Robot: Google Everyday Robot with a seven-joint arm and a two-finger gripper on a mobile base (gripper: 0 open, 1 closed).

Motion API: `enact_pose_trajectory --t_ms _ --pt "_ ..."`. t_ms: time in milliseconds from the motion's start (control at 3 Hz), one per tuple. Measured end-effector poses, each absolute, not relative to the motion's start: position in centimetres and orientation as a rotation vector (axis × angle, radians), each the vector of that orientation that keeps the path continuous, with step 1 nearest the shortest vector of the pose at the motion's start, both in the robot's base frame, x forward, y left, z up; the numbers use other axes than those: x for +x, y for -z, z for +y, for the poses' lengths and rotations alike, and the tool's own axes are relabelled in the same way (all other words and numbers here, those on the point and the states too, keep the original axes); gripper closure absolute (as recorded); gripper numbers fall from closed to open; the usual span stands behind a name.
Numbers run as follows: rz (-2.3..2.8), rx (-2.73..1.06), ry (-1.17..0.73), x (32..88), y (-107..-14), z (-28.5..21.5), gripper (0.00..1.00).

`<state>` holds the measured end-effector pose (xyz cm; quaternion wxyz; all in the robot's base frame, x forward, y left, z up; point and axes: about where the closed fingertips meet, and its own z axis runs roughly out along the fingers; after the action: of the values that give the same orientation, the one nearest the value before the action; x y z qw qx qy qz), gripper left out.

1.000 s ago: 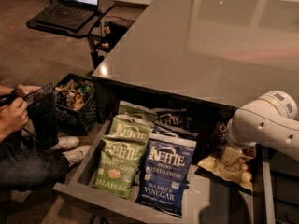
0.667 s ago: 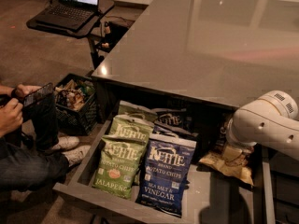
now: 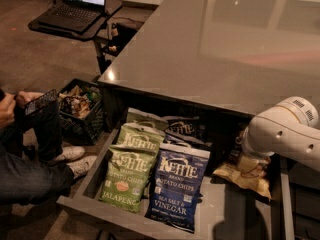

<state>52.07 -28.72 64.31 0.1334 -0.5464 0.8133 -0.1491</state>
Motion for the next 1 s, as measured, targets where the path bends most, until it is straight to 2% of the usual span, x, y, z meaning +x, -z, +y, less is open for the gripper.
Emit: enact_pose_trajectory --t_ms 1000 --pt "2.384 -1.555 0.367 51.4 -65.7 -28.9 1.0"
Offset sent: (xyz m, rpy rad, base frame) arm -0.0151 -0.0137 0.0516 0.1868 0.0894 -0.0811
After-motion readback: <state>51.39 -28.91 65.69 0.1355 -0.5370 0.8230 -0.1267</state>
